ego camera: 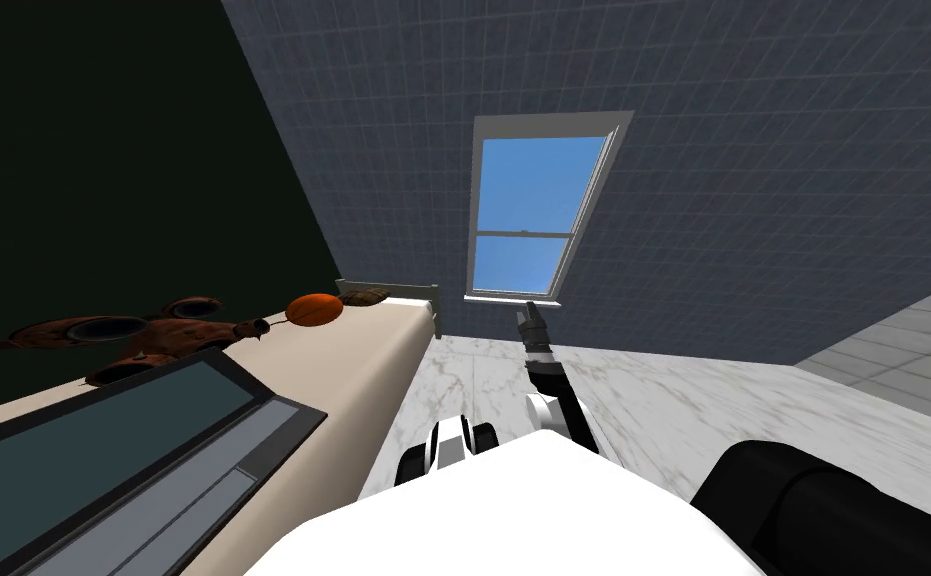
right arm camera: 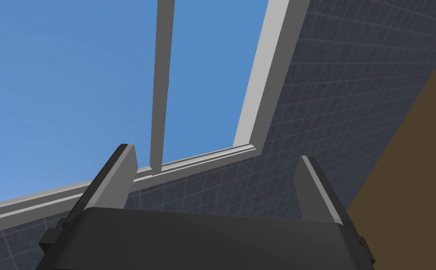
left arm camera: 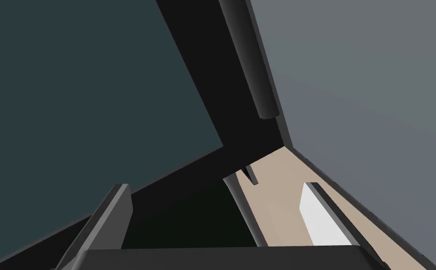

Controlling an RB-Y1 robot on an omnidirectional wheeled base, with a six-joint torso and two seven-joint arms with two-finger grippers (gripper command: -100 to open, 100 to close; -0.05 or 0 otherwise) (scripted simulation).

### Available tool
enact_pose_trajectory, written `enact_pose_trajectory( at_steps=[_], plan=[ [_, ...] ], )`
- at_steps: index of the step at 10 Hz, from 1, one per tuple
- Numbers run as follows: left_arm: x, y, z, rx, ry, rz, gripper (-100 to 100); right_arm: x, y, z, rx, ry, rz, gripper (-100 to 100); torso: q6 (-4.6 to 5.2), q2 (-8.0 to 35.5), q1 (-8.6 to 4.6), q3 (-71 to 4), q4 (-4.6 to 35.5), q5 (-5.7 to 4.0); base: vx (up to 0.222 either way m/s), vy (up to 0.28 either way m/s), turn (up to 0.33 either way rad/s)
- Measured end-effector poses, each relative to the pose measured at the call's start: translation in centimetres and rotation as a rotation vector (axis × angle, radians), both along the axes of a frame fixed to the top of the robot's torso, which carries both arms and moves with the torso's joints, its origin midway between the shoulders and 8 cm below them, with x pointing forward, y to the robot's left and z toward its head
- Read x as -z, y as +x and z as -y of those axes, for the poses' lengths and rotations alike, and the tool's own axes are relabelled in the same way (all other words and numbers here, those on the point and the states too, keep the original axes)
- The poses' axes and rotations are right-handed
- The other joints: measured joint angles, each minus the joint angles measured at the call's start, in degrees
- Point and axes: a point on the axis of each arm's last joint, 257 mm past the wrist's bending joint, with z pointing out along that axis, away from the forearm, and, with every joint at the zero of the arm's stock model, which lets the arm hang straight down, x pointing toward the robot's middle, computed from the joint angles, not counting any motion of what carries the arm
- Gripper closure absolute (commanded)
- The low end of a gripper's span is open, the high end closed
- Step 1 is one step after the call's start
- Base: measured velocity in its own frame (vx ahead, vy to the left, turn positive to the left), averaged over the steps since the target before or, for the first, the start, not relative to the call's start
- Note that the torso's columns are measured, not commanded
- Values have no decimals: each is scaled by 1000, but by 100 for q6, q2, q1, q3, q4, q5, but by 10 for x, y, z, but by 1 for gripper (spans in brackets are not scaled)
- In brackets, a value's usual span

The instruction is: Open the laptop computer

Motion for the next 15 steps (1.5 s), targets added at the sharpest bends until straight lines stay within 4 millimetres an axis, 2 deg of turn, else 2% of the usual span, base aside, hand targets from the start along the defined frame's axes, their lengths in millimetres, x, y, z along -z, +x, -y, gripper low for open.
enact_pose_trajectory(
  at_steps=[2,3,5,6,8,9,11,13,15],
  plan=[
    [-14,-19,0,-21,20,-13,-100,0,0,0,0,0,0,0,8,8,-2,4,3,-2,13,-5,11],
    [-15,-28,-2,-26,25,-31,-100,0,0,0,0,0,0,0,9,20,6,12,7,1,-57,30,-365],
    [-46,-71,-10,-112,96,-37,-100,0,0,0,0,0,0,0,9,51,20,32,17,5,-64,39,-425],
    [-61,-84,-11,-136,117,-28,-100,0,0,0,0,0,0,0,9,31,12,21,11,3,-18,18,-192],
    [-81,-98,-9,-147,143,-13,-100,0,0,0,0,0,0,0,3,8,1,4,3,0,4,2,17],
    [-84,-107,-6,-150,150,-28,-100,0,0,0,0,0,0,0,7,13,2,7,4,0,-56,12,-318],
    [-126,-143,-8,-218,240,-33,-100,0,0,0,0,0,0,0,13,45,17,29,15,4,-67,33,-453],
    [-159,-156,1,-237,291,-12,-100,0,0,0,0,0,0,0,1,16,8,10,6,2,-10,12,-81],
    [-166,-172,2,-242,304,-26,-100,0,0,0,0,0,0,0,7,14,3,8,5,0,4,-1,14]
  ],
)
